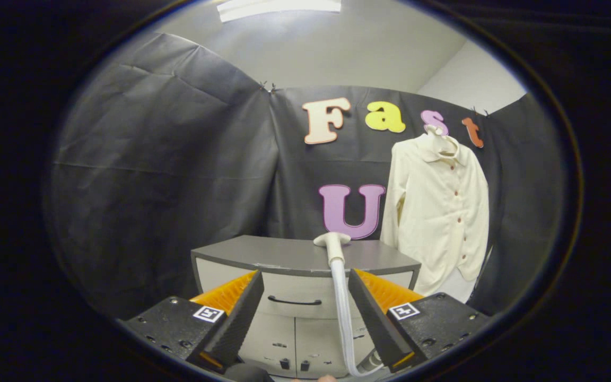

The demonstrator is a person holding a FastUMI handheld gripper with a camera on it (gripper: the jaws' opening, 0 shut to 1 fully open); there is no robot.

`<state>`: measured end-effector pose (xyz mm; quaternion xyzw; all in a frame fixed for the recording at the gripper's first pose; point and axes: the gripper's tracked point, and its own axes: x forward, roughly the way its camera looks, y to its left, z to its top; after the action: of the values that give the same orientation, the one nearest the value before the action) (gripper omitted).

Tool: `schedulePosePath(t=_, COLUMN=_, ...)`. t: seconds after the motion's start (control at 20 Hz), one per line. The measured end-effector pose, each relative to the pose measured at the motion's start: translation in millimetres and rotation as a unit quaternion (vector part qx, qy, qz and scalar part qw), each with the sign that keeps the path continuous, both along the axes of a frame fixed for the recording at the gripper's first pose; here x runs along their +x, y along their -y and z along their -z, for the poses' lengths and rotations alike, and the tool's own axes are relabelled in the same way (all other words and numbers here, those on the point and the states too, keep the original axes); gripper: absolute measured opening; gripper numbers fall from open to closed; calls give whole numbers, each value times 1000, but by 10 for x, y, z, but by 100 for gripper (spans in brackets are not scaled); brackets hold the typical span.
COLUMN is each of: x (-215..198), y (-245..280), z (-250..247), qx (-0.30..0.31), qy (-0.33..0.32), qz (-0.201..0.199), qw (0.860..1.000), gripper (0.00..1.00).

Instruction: Iron the clothes twice with a garment steamer, once on the left side and once on the right side.

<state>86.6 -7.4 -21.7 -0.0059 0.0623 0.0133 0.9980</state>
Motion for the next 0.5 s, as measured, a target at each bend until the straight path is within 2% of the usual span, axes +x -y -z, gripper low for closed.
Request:
schedulePosePath(t=0.3, x=440, y=124, z=94, qx=-25, qy=-6, qz=8, qw=1000, gripper=97)
schedulePosePath(t=0.5, x=790, y=156, z=170, qx=-14, qy=-20, qz=5, qw=1000, gripper=97)
